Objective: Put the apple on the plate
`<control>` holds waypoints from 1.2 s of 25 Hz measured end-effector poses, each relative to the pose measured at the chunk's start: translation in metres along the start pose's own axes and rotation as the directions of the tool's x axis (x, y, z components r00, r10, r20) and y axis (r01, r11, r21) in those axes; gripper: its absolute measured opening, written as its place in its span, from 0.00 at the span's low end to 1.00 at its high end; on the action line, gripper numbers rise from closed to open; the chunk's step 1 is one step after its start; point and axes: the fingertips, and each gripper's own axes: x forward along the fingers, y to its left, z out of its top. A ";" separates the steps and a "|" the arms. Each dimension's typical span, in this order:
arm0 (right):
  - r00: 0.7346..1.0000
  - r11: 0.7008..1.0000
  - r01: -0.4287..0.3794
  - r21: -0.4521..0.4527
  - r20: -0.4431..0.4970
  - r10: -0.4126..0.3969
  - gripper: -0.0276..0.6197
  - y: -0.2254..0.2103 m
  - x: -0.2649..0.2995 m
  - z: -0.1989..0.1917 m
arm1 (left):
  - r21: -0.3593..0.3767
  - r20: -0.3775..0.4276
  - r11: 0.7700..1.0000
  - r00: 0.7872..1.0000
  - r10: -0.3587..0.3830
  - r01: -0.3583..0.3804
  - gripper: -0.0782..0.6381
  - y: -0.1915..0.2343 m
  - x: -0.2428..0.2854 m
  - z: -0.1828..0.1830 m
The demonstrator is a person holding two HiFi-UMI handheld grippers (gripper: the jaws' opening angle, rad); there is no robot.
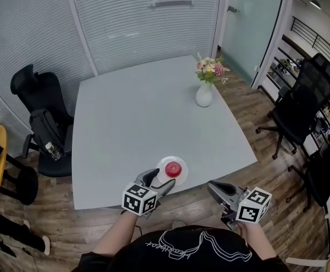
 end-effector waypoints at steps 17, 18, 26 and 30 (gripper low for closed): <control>0.988 0.980 -0.139 -0.145 0.045 0.147 0.05 0.103 0.020 0.013 | 0.098 0.206 0.969 0.948 -0.244 0.228 0.15 -0.113 -0.135 0.082; 0.988 0.979 -0.139 -0.149 0.042 0.147 0.05 0.105 0.020 0.013 | 0.110 0.195 0.966 0.948 -0.251 0.233 0.15 -0.117 -0.135 0.080; 0.990 0.981 -0.122 -0.151 0.047 0.130 0.05 0.114 0.022 0.009 | 0.135 0.181 0.962 0.949 -0.259 0.237 0.13 -0.120 -0.139 0.078; 0.992 0.982 -0.117 -0.150 0.033 0.123 0.05 0.117 0.021 0.003 | 0.117 0.190 0.964 0.947 -0.258 0.239 0.13 -0.120 -0.143 0.075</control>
